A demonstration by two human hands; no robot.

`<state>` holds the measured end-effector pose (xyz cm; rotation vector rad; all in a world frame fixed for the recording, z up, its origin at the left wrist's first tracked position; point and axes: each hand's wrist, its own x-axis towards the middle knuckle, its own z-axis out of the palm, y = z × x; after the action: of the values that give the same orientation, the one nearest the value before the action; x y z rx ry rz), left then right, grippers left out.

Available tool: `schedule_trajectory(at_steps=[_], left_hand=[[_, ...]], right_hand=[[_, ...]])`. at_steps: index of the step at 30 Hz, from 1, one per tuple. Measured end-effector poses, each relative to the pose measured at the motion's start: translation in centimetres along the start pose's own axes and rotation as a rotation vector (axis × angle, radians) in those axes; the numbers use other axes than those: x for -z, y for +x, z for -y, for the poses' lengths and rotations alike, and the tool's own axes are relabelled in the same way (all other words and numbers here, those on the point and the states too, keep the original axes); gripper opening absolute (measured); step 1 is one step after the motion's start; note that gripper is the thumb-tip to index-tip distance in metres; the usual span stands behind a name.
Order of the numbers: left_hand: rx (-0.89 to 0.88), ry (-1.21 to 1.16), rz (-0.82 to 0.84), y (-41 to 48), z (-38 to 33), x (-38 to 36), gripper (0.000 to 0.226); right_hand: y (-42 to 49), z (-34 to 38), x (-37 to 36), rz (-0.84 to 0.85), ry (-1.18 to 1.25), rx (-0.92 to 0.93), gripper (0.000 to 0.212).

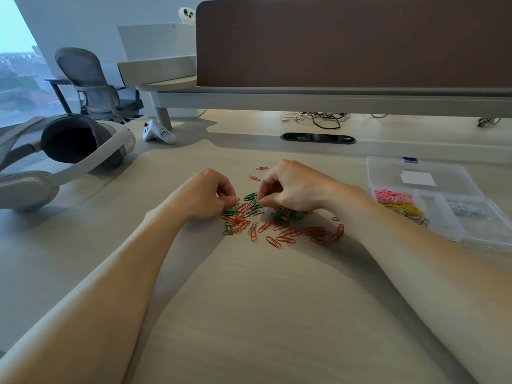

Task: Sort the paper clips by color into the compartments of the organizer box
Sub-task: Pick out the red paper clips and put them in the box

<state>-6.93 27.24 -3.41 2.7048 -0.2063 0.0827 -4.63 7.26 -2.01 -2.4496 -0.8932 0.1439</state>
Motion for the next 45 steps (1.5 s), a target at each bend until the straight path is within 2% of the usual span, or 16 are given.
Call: schedule_trajectory(at_steps=[9, 15, 21, 26, 32, 34, 38, 45], left_hand=[[-0.006, 0.034, 0.031, -0.3, -0.5, -0.1, 0.004], [-0.066, -0.079, -0.107, -0.4, -0.6, 0.1, 0.006], [-0.087, -0.094, -0.092, -0.6, -0.3, -0.1, 0.011], [-0.104, -0.092, -0.165, -0.5, -0.3, -0.3, 0.010], [-0.126, -0.077, -0.201, -0.5, -0.3, -0.4, 0.012], [-0.138, -0.084, -0.216, -0.5, -0.2, -0.4, 0.013], [-0.141, -0.097, -0.234, -0.4, 0.0, -0.4, 0.015], [-0.143, -0.093, -0.224, -0.5, 0.1, -0.5, 0.014]], right_hand=[[0.0, -0.2, -0.3, -0.005, -0.099, -0.041, 0.009], [0.2, 0.4, -1.0, 0.005, -0.157, -0.011, 0.007], [0.2, 0.4, -0.8, 0.043, -0.176, -0.005, 0.003], [-0.1, 0.4, -0.5, 0.084, -0.161, -0.002, 0.011], [-0.1, 0.6, -0.6, 0.111, -0.221, 0.003, 0.004], [-0.2, 0.8, -0.5, 0.106, -0.196, 0.007, 0.004], [-0.2, 1.3, -0.4, 0.095, -0.109, 0.044, 0.018], [-0.5, 1.6, -0.9, 0.180, -0.108, 0.069, 0.011]])
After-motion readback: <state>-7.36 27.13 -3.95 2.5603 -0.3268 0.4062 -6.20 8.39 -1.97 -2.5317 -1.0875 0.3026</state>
